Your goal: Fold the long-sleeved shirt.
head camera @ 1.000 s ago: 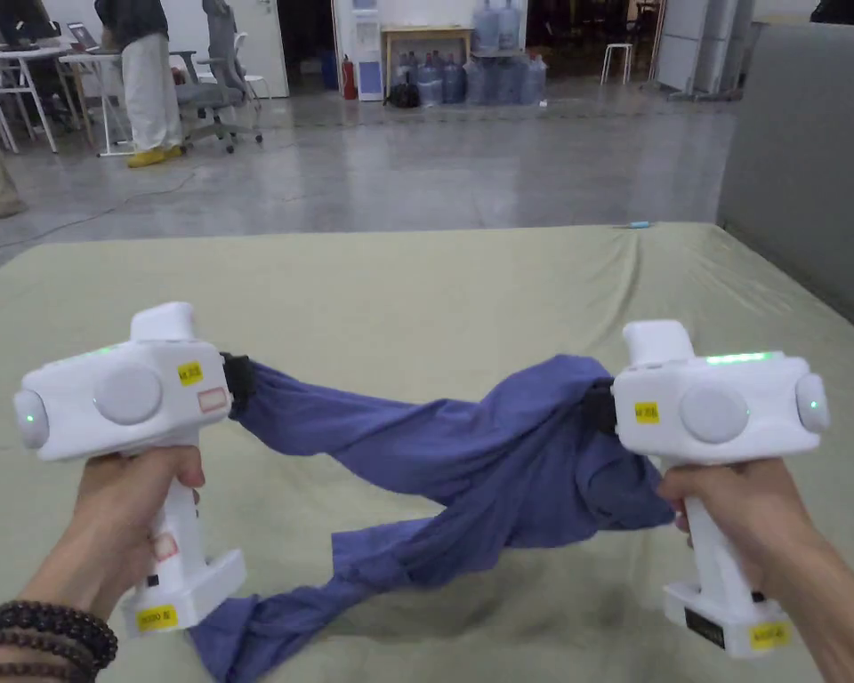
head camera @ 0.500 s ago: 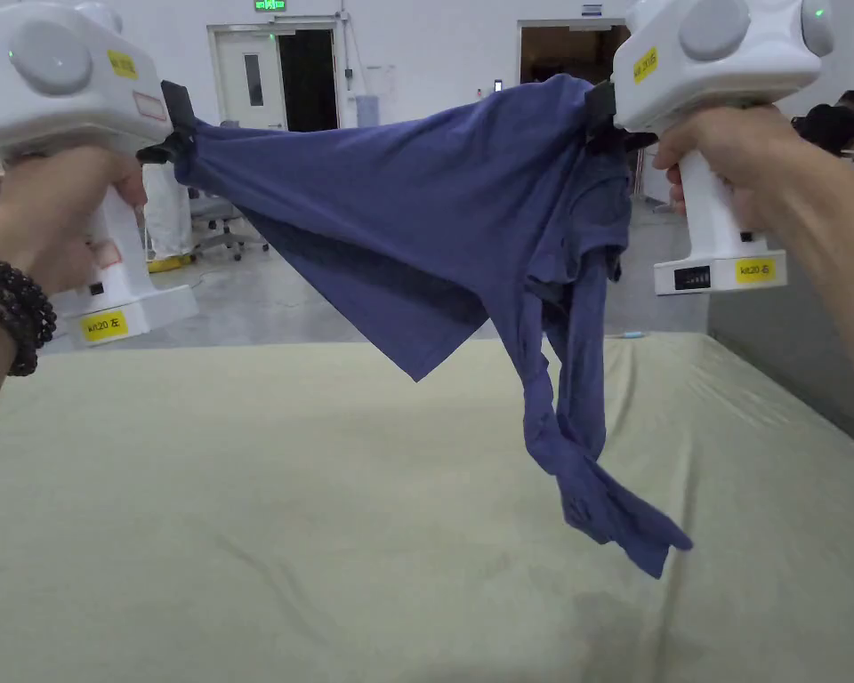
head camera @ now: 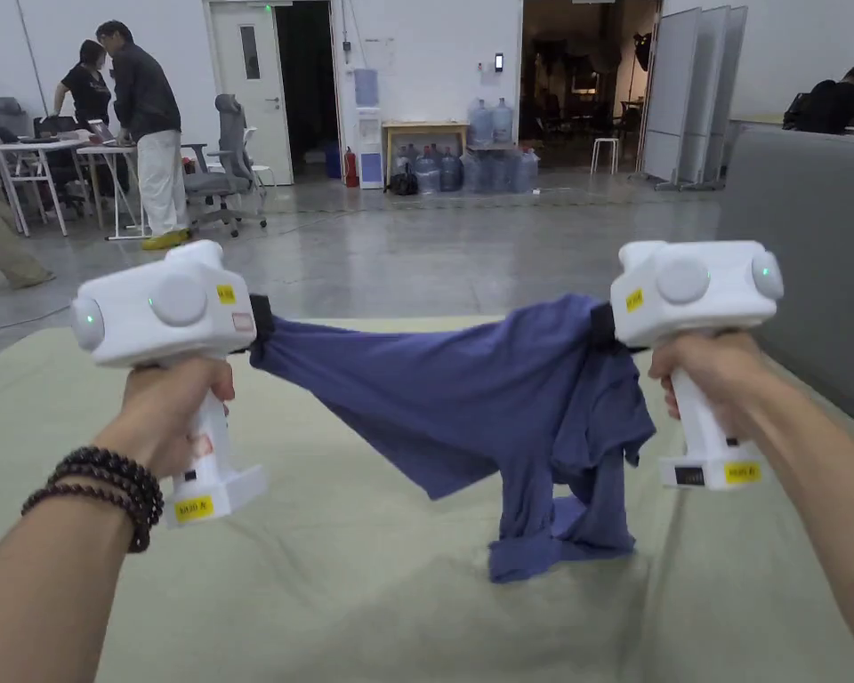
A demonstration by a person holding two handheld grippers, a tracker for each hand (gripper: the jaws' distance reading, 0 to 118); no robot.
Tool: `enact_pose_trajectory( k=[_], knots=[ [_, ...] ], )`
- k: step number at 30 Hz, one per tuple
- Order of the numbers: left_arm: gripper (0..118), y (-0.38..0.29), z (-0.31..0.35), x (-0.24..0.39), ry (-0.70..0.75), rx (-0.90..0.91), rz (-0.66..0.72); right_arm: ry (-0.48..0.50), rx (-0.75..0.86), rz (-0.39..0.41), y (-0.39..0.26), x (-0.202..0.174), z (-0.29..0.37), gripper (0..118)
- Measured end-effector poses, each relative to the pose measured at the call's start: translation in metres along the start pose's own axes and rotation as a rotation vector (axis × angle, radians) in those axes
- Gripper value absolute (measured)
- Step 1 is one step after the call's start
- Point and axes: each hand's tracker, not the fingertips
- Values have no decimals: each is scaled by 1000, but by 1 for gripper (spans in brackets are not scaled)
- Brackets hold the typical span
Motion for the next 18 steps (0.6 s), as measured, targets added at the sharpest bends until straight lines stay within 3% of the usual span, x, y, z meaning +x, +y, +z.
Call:
enact_pose_trajectory(
  k=[4,11,18],
  knots=[
    [0,-35,17,-7,-41,-23,22,36,-6,-31,-50,-2,5,7],
    [0,-157,69,-42,9,-174,-109,17,-71,-8,-192,-18,40,7],
    [0,-303,102,-58,27,-474,-95,-6,-339,68,-327,-36,50,7]
  ],
)
